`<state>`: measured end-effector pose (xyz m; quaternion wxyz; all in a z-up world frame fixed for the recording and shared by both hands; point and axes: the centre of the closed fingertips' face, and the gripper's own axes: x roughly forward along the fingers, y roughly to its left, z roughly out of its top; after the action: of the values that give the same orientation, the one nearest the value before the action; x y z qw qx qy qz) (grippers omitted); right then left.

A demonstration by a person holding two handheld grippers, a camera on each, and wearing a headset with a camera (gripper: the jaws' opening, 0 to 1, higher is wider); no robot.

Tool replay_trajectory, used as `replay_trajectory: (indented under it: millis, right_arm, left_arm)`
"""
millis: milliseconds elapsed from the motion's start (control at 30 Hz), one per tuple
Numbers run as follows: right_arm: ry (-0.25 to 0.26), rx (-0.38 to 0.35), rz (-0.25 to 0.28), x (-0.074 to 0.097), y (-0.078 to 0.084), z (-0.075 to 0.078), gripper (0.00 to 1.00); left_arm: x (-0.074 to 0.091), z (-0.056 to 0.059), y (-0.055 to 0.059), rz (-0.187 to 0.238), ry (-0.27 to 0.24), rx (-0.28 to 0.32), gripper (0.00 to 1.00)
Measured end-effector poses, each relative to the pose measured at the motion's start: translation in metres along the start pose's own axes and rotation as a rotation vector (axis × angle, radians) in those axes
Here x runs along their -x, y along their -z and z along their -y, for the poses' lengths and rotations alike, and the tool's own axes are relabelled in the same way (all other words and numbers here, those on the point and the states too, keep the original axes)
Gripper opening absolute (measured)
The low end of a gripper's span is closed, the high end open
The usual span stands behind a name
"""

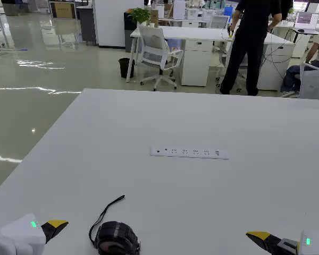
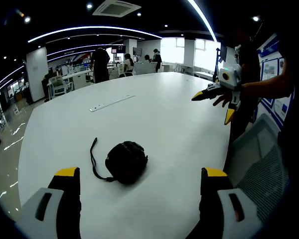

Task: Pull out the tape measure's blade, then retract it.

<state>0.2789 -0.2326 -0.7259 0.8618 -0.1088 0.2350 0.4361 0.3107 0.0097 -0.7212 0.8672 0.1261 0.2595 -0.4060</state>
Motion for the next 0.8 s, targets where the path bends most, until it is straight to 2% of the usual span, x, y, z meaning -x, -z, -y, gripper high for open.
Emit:
replay_trajectory:
  millis: [433,800]
  right_arm:
    - [0.001,0.0,-0.001,0.0013,0.0021,-0.0009,0.97]
    - [-0.01,0.026,-0.002,-0.001,0.0013,0.0005,0.93]
  left_arm:
    - [-0.0021,0.0018,0.0,-0.007,0.01,-0.006,0.99]
    - [-0.0047,0.0025,0.0021,-0.035,0.034,-0.037,0.97]
